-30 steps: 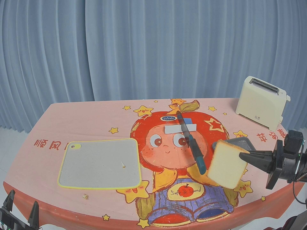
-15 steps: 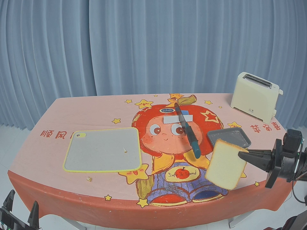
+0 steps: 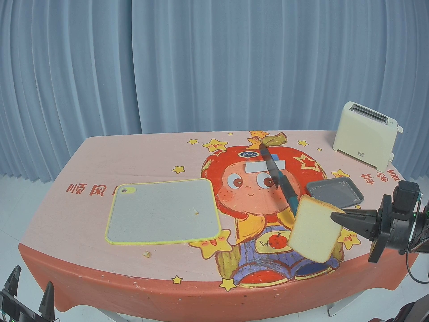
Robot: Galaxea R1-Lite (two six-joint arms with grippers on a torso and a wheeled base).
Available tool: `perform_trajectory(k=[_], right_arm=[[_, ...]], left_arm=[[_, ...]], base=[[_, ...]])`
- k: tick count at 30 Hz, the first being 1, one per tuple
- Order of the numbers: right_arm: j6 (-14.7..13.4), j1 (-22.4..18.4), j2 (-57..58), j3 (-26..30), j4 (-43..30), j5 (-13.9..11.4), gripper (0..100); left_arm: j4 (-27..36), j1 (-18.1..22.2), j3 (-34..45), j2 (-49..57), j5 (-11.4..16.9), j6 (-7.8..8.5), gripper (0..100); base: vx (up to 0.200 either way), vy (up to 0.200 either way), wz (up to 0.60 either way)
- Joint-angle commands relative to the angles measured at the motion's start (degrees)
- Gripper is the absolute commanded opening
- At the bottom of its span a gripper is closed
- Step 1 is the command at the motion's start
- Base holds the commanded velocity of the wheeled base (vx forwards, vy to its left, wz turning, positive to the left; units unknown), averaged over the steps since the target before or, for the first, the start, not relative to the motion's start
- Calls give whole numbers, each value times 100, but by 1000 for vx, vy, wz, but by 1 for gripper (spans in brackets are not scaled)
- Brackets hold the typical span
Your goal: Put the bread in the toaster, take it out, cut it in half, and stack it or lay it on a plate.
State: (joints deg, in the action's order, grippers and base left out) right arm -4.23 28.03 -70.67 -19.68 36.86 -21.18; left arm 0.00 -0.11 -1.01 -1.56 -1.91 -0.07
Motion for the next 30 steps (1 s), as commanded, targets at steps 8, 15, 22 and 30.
perform_trajectory(k=[8, 15, 22, 30], right_arm=[[-263, 230, -114, -19, 14, 8, 0], [-684, 467, -281, -151, 23, 184, 0], [-2152, 1232, -386, -572, 23, 746, 0], [-3339, 1346, -1239, -748, 840, 975, 0]], left_arm=[[0, 2, 101, -2, -2, -1, 100], [0, 2, 101, -2, -2, -1, 100], [0, 2, 101, -2, -2, -1, 100], [0, 2, 101, -2, -11, -19, 100]], base=[[0, 200, 0], [0, 86, 0], [0, 0, 0], [0, 0, 0]])
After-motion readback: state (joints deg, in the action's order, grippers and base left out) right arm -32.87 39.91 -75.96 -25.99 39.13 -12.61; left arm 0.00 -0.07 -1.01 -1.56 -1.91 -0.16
